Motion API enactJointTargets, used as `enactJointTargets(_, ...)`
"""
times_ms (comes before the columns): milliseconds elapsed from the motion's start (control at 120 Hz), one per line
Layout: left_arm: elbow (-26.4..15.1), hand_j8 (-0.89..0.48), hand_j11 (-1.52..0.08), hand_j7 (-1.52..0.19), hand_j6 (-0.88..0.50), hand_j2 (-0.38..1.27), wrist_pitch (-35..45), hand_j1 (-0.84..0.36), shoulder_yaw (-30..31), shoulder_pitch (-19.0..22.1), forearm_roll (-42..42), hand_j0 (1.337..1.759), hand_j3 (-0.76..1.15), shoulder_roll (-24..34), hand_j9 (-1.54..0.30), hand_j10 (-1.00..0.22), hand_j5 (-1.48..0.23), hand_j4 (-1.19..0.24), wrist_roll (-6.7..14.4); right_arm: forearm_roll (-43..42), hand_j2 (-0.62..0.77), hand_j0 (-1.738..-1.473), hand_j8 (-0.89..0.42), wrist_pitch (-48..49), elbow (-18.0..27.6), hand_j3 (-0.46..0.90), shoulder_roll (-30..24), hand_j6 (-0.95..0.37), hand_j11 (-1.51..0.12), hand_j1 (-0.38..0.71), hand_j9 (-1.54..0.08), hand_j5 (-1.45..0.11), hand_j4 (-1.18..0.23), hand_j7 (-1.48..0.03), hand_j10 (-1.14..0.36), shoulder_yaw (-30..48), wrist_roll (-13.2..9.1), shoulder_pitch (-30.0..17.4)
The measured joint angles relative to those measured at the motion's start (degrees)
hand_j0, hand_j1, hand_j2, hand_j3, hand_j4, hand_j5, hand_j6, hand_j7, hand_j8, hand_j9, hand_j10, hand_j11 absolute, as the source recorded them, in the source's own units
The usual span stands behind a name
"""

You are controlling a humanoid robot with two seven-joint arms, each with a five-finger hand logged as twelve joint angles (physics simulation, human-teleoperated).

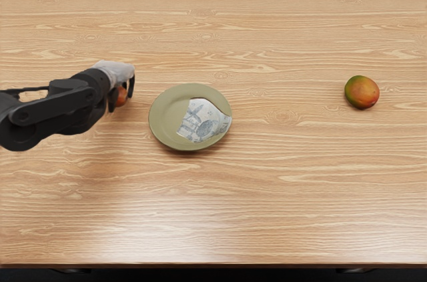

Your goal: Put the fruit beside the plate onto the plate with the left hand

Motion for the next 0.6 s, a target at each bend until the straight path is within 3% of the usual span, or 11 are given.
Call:
enactJointTargets(50,-0.3,-0.46,-1.03,-1.02,-0.41,0.61,-0.6,-0.36,0.0,-1.6,-1.3,1.655,0.00,0.1,-1.03,-0.77,-1.07,-0.75,0.0,0.0,-0.01,-1.658,-0.03,0.0,0.0,0.00,0.0,-0.03,-0.04,-0.31,-0.04,-0.04,-0.03,-0.04,-0.03,0.0,0.0,0.0)
enactJointTargets(117,-0.5,-0.45,-1.03,-1.02,-0.41,0.53,-1.4,-0.36,0.0,-3.0,-2.8,1.655,0.00,-0.1,-1.03,-0.77,-1.06,-0.75,0.0,0.0,-0.01,-1.658,-0.03,0.0,0.0,0.00,0.0,-0.03,-0.04,-0.31,-0.04,-0.04,-0.03,-0.04,-0.03,0.0,0.0,0.0)
enactJointTargets(292,-2.7,-0.46,-1.03,-1.01,-0.40,0.61,-3.6,-0.38,-0.1,-6.7,-7.1,1.655,0.00,-0.3,-1.03,-0.77,-1.07,-0.75,0.0,0.0,-0.01,-1.658,-0.03,0.0,0.0,0.00,0.0,-0.03,-0.04,-0.31,-0.04,-0.04,-0.03,-0.04,-0.03,0.0,0.0,0.0)
enactJointTargets(517,-4.5,-0.47,-1.03,-1.01,-0.41,0.59,-4.2,-0.37,-0.5,-9.0,-10.2,1.655,0.00,-6.2,-1.03,-0.77,-1.07,-0.74,0.0,0.0,-0.01,-1.658,-0.03,0.0,-0.1,0.00,0.0,-0.03,-0.04,-0.31,-0.04,-0.04,-0.03,-0.04,-0.03,0.0,0.0,0.0)
enactJointTargets(600,-4.6,-0.49,-1.03,-1.01,-0.42,0.66,-4.3,-0.38,-0.5,-9.1,-11.0,1.656,0.00,-8.1,-1.03,-0.77,-1.07,-0.74,0.0,0.0,-0.01,-1.658,-0.03,0.0,0.0,0.00,0.0,-0.03,-0.04,-0.31,-0.04,-0.04,-0.03,-0.04,-0.03,0.0,0.0,0.0)
